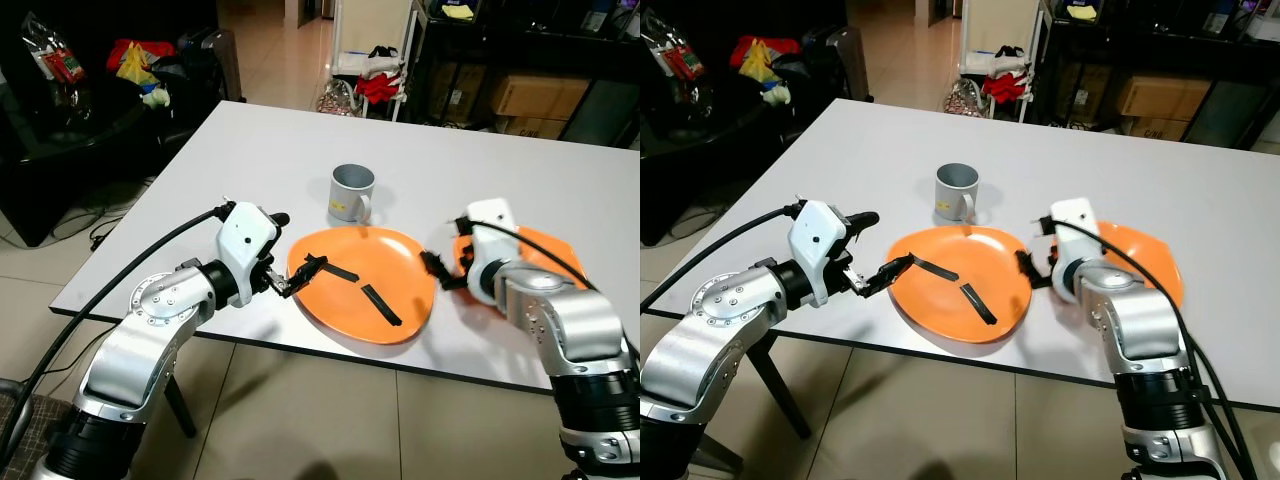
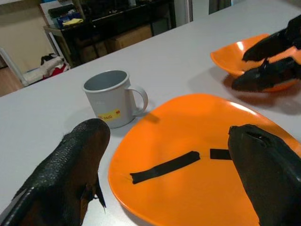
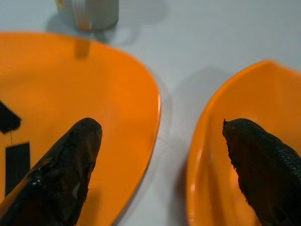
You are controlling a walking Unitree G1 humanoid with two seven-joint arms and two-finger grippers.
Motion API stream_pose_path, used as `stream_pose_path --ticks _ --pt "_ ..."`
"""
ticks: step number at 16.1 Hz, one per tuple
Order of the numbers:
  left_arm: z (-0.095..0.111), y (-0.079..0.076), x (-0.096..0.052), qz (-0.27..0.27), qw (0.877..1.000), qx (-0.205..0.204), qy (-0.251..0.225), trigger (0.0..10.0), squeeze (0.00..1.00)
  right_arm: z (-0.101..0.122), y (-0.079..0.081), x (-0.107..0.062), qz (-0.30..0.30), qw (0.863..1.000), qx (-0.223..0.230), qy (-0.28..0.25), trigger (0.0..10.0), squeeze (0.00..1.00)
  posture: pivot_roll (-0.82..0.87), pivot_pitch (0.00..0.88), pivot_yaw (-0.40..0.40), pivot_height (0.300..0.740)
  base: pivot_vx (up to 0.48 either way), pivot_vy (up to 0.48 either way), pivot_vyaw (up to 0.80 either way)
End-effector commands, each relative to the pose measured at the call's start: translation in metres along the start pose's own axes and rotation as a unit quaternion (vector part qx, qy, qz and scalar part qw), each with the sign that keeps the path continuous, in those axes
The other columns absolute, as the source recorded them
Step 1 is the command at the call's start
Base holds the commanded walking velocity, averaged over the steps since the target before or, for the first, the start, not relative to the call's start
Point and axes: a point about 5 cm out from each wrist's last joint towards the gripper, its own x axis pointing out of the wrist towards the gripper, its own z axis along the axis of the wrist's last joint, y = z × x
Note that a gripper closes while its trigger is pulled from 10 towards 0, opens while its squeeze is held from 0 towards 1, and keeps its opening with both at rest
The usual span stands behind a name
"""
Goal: Setting the table
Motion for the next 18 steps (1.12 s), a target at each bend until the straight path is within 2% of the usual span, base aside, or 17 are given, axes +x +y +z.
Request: stream_pose_path --ticks 1,3,8,9,10,11,12,13,15,16,18 --pt "0.003 0.001 0.002 -0.008 1.0 0.009 0.002 10.0 0.0 0.004 0.002 0.0 -0.003 1.0 -0.012 0.008 10.0 0.0 0.07 0.0 -0.032 0.74 0.0 0.0 0.0" --pt "0.003 0.001 0.002 -0.01 1.0 0.01 0.002 10.0 0.0 0.001 -0.002 0.002 -0.033 0.999 0.001 0.027 10.0 0.0 0.07 0.0 -0.033 0.74 0.0 0.0 0.0" --pt "0.003 0.001 0.003 -0.016 1.0 0.014 0.004 10.0 0.0 -0.01 0.001 0.003 -0.035 0.997 0.016 0.07 10.0 0.0 0.06 0.0 -0.023 0.74 0.0 0.0 0.0" --pt "0.003 0.001 0.003 -0.017 1.0 0.015 0.005 10.0 0.0 -0.012 0.001 0.003 -0.035 0.997 0.017 0.071 9.1 0.0 0.06 0.0 -0.02 0.74 0.0 0.0 0.0" --pt "0.002 0.001 0.003 -0.017 1.0 0.016 0.007 10.0 0.0 -0.013 0.001 0.004 -0.037 0.996 0.017 0.074 4.3 0.0 0.06 0.0 -0.019 0.74 0.0 0.0 0.0" --pt "0.002 0.001 0.003 -0.018 1.0 0.016 0.007 10.0 0.0 -0.014 0.001 0.004 -0.037 0.996 0.017 0.077 3.3 0.0 0.06 0.0 -0.02 0.74 0.0 0.0 0.0" --pt "0.002 0.001 0.003 -0.018 1.0 0.016 0.008 10.0 0.0 -0.015 0.0 0.004 -0.038 0.996 0.017 0.08 1.9 0.0 0.06 0.0 -0.02 0.74 0.0 0.0 0.0" --pt "0.002 0.001 0.004 -0.018 1.0 0.016 0.007 10.0 0.0 -0.017 0.0 0.004 -0.039 0.996 0.015 0.084 1.1 0.0 0.06 0.0 -0.021 0.74 0.0 0.0 0.0" --pt "0.002 0.0 0.004 -0.018 1.0 0.015 0.007 10.0 0.0 -0.018 -0.001 0.004 -0.041 0.995 0.013 0.089 0.6 0.0 0.06 0.0 -0.021 0.74 0.0 0.0 0.0" --pt "0.002 0.001 0.004 -0.017 1.0 0.014 0.007 10.0 0.0 -0.019 -0.002 0.004 -0.042 0.995 0.01 0.093 0.0 0.0 0.07 0.0 -0.025 0.74 0.0 0.0 0.0" --pt "0.001 0.0 0.004 -0.017 1.0 0.013 0.005 10.0 0.0 -0.022 -0.005 0.003 -0.044 0.994 0.005 0.1 0.0 0.0 0.07 0.0 -0.025 0.74 0.0 0.0 0.0"
